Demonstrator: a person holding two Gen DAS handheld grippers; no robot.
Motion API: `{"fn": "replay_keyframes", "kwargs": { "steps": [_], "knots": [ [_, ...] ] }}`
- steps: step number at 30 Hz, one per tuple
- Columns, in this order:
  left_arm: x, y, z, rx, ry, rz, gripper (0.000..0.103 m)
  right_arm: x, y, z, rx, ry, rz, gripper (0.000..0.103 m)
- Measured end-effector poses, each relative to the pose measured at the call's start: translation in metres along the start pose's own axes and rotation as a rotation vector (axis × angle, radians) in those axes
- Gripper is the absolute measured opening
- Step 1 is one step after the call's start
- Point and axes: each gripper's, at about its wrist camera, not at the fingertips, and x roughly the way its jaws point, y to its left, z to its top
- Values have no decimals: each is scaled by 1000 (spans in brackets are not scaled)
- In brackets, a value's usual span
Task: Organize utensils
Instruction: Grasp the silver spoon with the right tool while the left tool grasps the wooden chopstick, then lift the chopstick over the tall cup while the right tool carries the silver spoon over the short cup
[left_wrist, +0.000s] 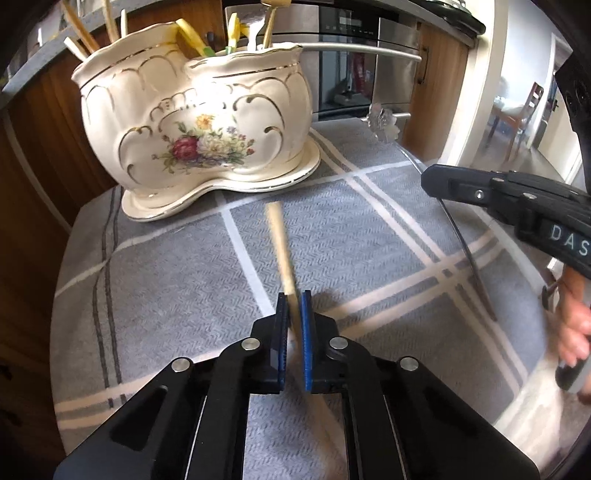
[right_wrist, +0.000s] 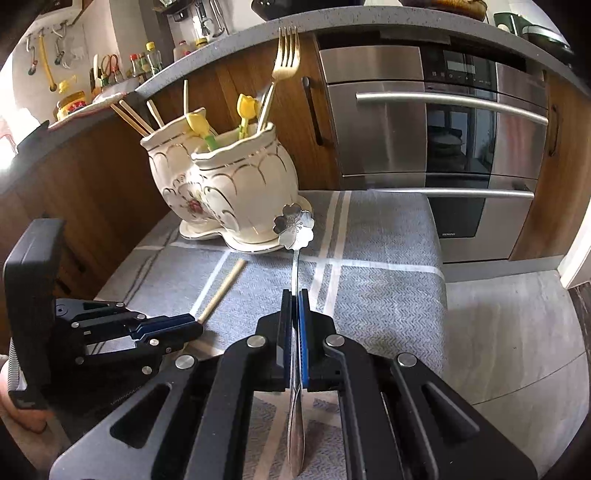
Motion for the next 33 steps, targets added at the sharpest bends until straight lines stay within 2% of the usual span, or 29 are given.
{"fn": "replay_keyframes", "kwargs": {
  "steps": [4,8,11,14,18,20,25,33],
  "knots": [
    [-2,4,-2,16,19,5,7,-3,3,0,-3,-16,17,3],
    [-2,4,-3,21,5,9,9,-6,7,1,-6,-35,22,3],
    [-7,3,-6,42,-27,-11,7,-13,9,2,-15,-72,17,3],
    [-21,8,-8,51,-94,-29,7,-22,12,3,-24,-116,13,1],
    [-33,16,-11,47,-132,-27,6,-17,18,3,-59,-105,-24,1],
    [-38,20,-13,42,-150,-40,6,-12,20,2,-66,-87,-7,1],
    [-63,27,-22,63,-258,-69,6,-21,31,3,-103,-138,-11,1],
    [-112,59,-18,17,-494,-106,6,-52,47,15,-124,-303,-20,1]
  ]
}}
